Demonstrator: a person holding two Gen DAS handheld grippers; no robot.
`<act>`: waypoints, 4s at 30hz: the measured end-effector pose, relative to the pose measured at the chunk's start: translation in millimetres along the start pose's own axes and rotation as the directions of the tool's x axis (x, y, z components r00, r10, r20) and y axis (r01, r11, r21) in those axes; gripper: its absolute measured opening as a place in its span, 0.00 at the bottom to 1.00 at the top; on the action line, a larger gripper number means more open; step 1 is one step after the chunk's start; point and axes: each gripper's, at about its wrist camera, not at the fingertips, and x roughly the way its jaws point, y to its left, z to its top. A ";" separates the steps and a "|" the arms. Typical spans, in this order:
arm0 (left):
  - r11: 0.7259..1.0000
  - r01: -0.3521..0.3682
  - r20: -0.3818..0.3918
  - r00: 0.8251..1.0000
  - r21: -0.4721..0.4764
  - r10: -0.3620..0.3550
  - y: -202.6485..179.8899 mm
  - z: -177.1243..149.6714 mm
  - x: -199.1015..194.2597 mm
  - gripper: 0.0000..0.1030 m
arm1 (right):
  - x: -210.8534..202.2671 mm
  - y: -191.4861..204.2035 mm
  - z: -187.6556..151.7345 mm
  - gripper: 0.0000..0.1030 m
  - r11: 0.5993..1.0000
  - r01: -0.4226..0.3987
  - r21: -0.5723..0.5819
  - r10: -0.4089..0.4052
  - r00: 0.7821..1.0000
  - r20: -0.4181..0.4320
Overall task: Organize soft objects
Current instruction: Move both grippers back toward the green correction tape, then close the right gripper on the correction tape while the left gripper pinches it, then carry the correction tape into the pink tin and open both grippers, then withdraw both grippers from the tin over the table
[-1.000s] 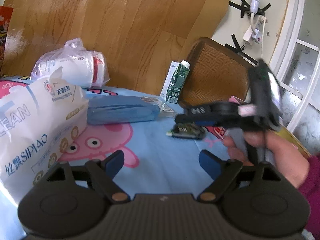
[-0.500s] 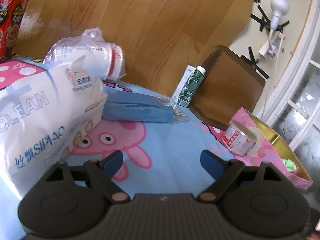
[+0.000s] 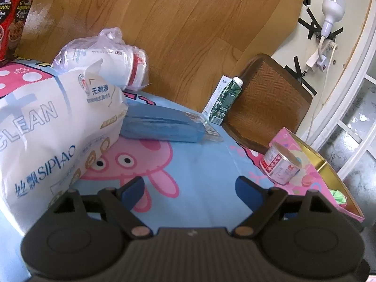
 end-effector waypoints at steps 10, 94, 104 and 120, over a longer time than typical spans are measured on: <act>1.000 0.016 -0.008 1.000 -0.013 -0.016 1.5 -0.3 0.5 0.85 | -11.0 -2.9 -11.6 0.56 0.997 0.005 0.080 0.000 0.998 -0.063; 0.869 0.137 -0.175 0.983 0.476 -0.060 -266.7 -34.1 65.2 0.63 | -167.8 -137.2 -68.9 0.61 0.627 0.477 0.616 -0.674 0.728 0.123; 0.889 -0.046 -0.087 0.992 0.456 0.096 -185.6 -28.6 30.0 0.63 | -131.7 -87.5 -40.3 0.61 0.725 0.434 0.535 -0.579 0.804 0.133; 0.919 -0.173 -0.057 0.977 0.355 0.206 -95.0 -27.8 19.7 0.66 | -88.0 -35.6 -15.8 0.61 0.812 0.408 0.418 -0.481 0.873 0.082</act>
